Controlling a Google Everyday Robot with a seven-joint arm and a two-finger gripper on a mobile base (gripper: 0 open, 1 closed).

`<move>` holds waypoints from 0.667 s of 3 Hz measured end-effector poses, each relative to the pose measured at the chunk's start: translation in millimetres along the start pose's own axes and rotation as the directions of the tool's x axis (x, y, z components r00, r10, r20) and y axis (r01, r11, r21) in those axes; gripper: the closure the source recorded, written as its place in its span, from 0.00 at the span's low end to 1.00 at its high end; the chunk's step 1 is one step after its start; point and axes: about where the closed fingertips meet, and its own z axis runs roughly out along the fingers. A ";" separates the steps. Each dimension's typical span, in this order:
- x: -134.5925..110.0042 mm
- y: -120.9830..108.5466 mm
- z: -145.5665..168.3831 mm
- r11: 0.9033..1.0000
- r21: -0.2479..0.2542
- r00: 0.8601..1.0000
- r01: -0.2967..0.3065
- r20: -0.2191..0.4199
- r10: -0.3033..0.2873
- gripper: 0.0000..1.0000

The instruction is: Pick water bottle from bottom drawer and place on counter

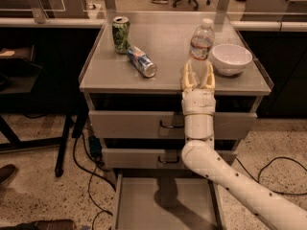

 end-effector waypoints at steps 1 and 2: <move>-0.6 -2.3 -4.1 1.000 0.009 1.000 0.003 -0.005 -0.003 1.00; -0.6 -2.3 -4.1 1.000 0.009 1.000 0.003 -0.004 -0.003 0.81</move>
Offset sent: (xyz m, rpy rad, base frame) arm -0.0032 -0.0018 -0.0017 0.0023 0.0043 -0.0078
